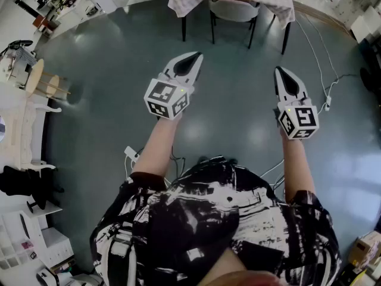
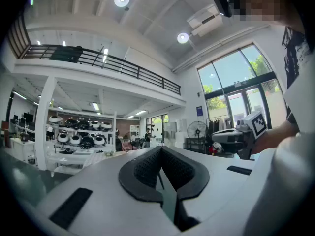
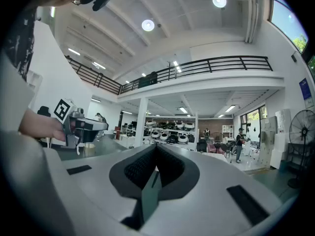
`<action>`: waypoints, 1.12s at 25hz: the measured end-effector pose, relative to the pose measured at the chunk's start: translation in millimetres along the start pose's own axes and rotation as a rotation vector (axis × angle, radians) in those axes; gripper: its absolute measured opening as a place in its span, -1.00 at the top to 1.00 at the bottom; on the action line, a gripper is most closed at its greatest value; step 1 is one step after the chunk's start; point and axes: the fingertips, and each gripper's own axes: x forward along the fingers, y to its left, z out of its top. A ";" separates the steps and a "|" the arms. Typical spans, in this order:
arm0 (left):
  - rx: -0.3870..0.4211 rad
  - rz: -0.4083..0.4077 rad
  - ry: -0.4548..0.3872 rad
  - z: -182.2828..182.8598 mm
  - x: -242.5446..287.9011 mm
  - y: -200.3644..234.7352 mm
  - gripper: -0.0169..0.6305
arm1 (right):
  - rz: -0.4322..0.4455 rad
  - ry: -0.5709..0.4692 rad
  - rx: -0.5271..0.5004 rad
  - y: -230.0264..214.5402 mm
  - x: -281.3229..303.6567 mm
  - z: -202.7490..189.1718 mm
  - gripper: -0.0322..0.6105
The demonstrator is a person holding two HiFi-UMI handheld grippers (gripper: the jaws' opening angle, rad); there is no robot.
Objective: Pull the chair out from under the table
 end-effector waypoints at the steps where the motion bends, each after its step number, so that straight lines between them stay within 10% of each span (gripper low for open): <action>1: 0.000 -0.001 0.000 1.1 0.3 0.1 0.94 | 0.000 0.001 -0.001 0.0 0.3 0.7 0.90; 25: -0.007 -0.053 -0.029 2.6 -2.0 -8.5 0.83 | 0.038 -0.081 0.075 1.7 0.4 5.4 0.90; 28: -0.022 -0.094 -0.074 12.1 -0.3 -12.7 -0.50 | 0.032 -0.185 0.104 -2.8 0.9 19.6 -0.48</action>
